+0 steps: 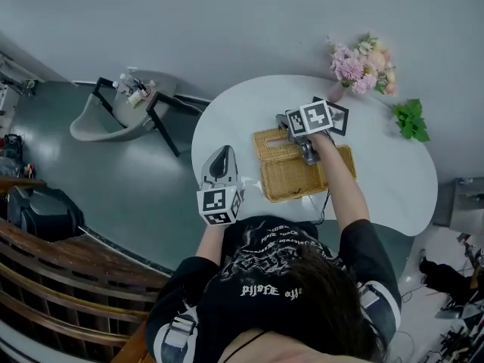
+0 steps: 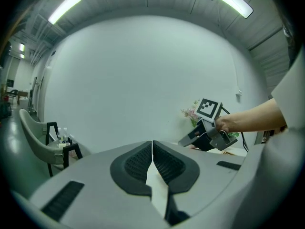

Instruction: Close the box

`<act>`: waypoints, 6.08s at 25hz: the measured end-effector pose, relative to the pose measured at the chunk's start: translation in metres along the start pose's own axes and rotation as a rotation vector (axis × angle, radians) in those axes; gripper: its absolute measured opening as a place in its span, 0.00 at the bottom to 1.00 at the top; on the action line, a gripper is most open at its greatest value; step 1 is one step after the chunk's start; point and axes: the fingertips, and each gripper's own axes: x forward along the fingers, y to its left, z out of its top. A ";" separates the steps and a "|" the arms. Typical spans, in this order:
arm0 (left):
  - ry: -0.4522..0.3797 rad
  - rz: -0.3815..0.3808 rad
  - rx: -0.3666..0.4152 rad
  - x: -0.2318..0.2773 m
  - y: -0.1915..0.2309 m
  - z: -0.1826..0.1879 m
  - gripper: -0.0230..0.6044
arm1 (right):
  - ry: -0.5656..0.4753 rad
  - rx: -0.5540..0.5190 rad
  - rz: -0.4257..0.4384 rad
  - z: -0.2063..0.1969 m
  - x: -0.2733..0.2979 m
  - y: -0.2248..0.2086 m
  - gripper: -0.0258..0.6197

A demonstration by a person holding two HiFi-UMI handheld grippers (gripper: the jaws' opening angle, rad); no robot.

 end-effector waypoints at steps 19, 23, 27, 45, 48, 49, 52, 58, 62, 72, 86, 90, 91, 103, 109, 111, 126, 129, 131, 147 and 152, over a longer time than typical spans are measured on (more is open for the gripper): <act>0.043 0.011 -0.040 0.015 0.037 -0.016 0.08 | 0.374 0.016 -0.057 -0.022 0.077 -0.025 0.28; 0.047 0.029 -0.049 0.015 0.046 -0.019 0.08 | 0.437 0.023 -0.075 -0.030 0.084 -0.030 0.28; 0.043 0.053 -0.054 0.012 0.056 -0.019 0.08 | 0.472 0.024 -0.095 -0.035 0.088 -0.032 0.21; 0.039 0.055 -0.042 0.002 0.056 -0.022 0.08 | 0.372 0.018 -0.085 -0.016 0.075 -0.022 0.10; 0.043 0.042 -0.038 0.002 0.049 -0.024 0.08 | 0.350 0.011 -0.081 -0.013 0.071 -0.021 0.10; 0.045 0.036 -0.034 0.003 0.045 -0.025 0.08 | 0.341 0.010 -0.077 -0.012 0.070 -0.021 0.10; 0.046 0.021 -0.018 0.004 0.036 -0.025 0.08 | 0.299 0.012 -0.067 -0.006 0.063 -0.018 0.10; 0.051 -0.006 -0.011 0.002 0.024 -0.025 0.08 | 0.236 0.009 -0.069 -0.002 0.053 -0.015 0.10; 0.061 -0.019 -0.008 0.001 0.018 -0.026 0.08 | 0.190 0.008 -0.080 0.003 0.045 -0.014 0.10; 0.071 -0.046 0.003 0.002 0.002 -0.028 0.08 | 0.070 -0.002 -0.083 0.019 0.020 -0.010 0.09; 0.056 -0.061 0.019 -0.009 -0.013 -0.027 0.08 | -0.012 -0.010 -0.084 0.026 -0.009 -0.003 0.09; 0.062 -0.067 0.011 -0.013 -0.019 -0.032 0.08 | -0.052 -0.046 -0.083 0.028 -0.021 0.002 0.09; 0.065 -0.070 0.011 -0.015 -0.021 -0.033 0.08 | -0.066 -0.052 -0.082 0.029 -0.024 0.004 0.09; 0.095 -0.087 0.025 -0.022 -0.045 -0.044 0.08 | -0.205 -0.122 -0.083 0.030 -0.054 0.011 0.10; 0.099 -0.084 0.039 -0.025 -0.058 -0.046 0.08 | -0.259 -0.150 -0.065 0.031 -0.074 0.017 0.09; 0.098 -0.079 0.041 -0.028 -0.063 -0.047 0.08 | -0.275 -0.154 -0.056 0.029 -0.080 0.019 0.09; 0.104 -0.038 0.060 -0.050 -0.095 -0.051 0.08 | -0.381 -0.233 -0.045 0.019 -0.113 0.030 0.09; 0.103 -0.027 0.054 -0.050 -0.100 -0.052 0.08 | -0.400 -0.242 -0.042 0.018 -0.119 0.031 0.09; 0.101 -0.021 0.052 -0.053 -0.102 -0.053 0.08 | -0.412 -0.250 -0.034 0.017 -0.123 0.035 0.09; 0.105 0.029 0.040 -0.075 -0.119 -0.059 0.08 | -0.477 -0.368 -0.056 -0.008 -0.158 0.055 0.09; 0.106 0.036 0.039 -0.084 -0.127 -0.061 0.08 | -0.496 -0.378 -0.049 -0.015 -0.171 0.060 0.09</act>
